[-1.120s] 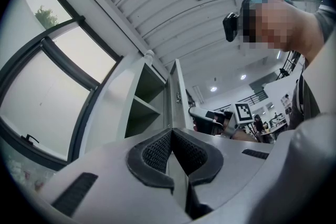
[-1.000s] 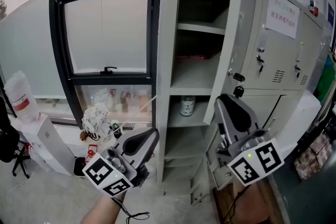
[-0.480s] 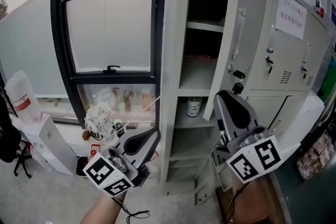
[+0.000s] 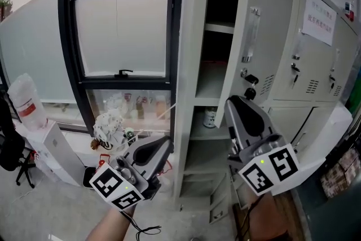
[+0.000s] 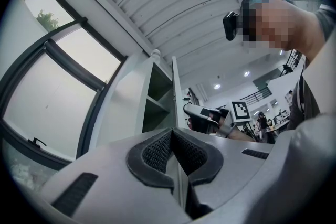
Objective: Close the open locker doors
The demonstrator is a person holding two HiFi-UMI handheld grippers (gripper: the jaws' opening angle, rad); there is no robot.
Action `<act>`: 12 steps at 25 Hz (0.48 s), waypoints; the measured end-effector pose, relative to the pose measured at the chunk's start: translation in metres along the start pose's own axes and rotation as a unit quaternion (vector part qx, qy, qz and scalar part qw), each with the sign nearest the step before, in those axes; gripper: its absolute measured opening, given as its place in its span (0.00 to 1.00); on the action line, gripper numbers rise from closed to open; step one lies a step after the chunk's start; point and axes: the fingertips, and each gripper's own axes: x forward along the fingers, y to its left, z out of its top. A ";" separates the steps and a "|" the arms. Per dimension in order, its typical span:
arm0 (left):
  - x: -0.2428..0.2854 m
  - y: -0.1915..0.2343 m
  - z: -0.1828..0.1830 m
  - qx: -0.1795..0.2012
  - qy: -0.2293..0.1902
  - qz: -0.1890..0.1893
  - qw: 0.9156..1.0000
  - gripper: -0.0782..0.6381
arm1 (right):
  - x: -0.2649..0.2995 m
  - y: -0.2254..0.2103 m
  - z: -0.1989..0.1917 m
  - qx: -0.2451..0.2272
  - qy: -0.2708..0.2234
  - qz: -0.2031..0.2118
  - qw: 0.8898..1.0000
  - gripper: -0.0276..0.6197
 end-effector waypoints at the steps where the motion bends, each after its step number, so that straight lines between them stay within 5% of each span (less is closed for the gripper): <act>1: 0.001 0.001 0.000 0.002 0.000 0.002 1.000 0.12 | 0.002 0.000 -0.001 0.002 -0.001 0.003 1.000 0.07; 12: 0.008 0.010 0.000 0.012 -0.002 0.028 1.000 0.12 | 0.020 -0.014 -0.021 0.027 0.004 0.018 0.999 0.07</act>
